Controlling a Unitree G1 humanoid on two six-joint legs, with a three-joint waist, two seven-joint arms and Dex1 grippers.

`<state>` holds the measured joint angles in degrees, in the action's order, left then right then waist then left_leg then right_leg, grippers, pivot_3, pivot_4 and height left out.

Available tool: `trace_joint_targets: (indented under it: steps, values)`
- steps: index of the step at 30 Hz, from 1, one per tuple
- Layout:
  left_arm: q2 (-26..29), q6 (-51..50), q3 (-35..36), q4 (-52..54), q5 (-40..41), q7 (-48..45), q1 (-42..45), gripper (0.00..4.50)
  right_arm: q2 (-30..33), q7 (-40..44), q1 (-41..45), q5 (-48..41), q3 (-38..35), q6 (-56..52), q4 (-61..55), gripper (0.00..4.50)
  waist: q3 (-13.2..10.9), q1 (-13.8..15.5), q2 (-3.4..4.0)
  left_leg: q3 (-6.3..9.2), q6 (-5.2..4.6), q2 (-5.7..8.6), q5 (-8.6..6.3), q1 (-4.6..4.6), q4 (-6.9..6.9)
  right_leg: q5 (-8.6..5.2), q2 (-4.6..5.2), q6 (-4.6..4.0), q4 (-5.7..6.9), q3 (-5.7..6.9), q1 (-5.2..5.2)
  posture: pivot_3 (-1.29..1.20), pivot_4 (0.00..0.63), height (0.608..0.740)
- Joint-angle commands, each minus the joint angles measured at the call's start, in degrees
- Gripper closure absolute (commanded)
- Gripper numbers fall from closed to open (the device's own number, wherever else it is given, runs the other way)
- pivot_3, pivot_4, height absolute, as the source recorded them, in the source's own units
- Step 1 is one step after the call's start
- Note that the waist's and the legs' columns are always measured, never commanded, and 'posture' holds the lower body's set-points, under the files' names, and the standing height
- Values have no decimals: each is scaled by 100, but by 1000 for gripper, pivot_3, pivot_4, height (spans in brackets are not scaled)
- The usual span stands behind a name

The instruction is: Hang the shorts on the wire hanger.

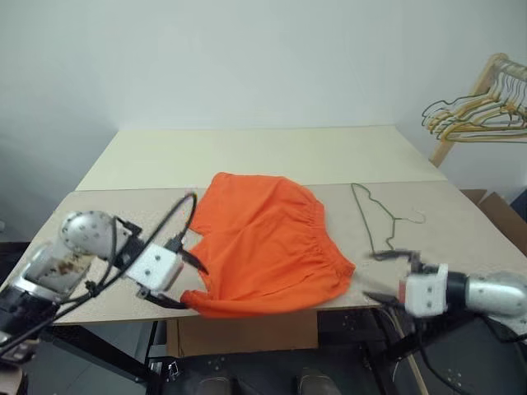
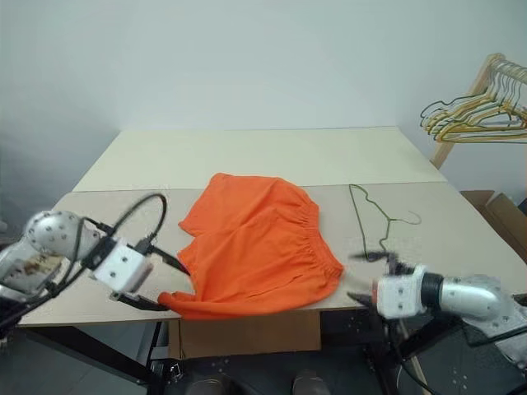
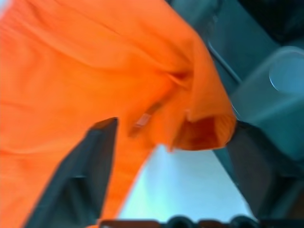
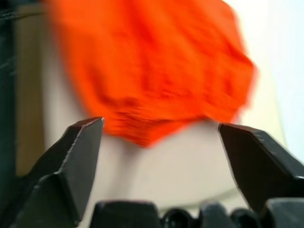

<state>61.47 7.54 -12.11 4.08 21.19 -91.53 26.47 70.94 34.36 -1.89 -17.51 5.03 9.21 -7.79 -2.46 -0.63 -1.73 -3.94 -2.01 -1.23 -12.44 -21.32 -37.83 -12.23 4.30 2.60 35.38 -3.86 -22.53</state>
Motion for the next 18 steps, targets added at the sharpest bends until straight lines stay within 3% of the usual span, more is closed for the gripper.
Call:
trace_joint_targets:
  steps: [1, 4, 7, 12, 17, 18]
  values:
    - [-248, -1234, 443, 103, 1031, 70, 410, 323, -307, -651, 785, -890, -436, -3139, -335, 0, 1, 18, -2, 0, 8, 2, -4, 1, -2, 0, 1, 1, -1, 3, -2, 90, 0, 740]
    - [-537, -2298, 646, 180, 1629, 389, 707, 323, -819, -1089, 1881, -1086, -211, -5464, -266, 0, 0, 34, -6, -1, 24, 4, -13, 0, -3, -1, -3, 4, -2, 9, -8, 82, 0, 740]
    - [-755, -2831, 757, 352, 1904, 538, 808, 323, -1380, -1265, 2737, -884, 19, -6788, 367, 0, 4, 20, -7, 1, -8, 21, 7, -44, -6, 0, -8, 6, 19, 7, -61, 79, 0, 740]
    - [-1095, -3308, 815, 544, 2064, 745, 921, 323, -2071, -1307, 3651, -173, 473, -7345, 2171, 0, 4, 41, -8, -8, -18, 40, 13, -107, -7, -5, -23, 10, 35, 8, -111, 80, 0, 740]
    - [-1300, -3317, 899, 475, 1945, 812, 945, 323, -2591, -1104, 4332, 436, 770, -7073, 4130, 0, 10, 33, -13, -6, -18, 43, 13, -174, -8, 42, -34, 4, 38, 5, -175, 96, 0, 740]
    - [-1294, -3336, 931, 489, 1948, 801, 926, 286, -2622, -960, 4413, 466, 764, -7068, 4306, 360, 13, 31, -17, -4, -18, 43, 13, -175, -9, 43, -36, 4, 33, 6, -171, 102, 0, 740]
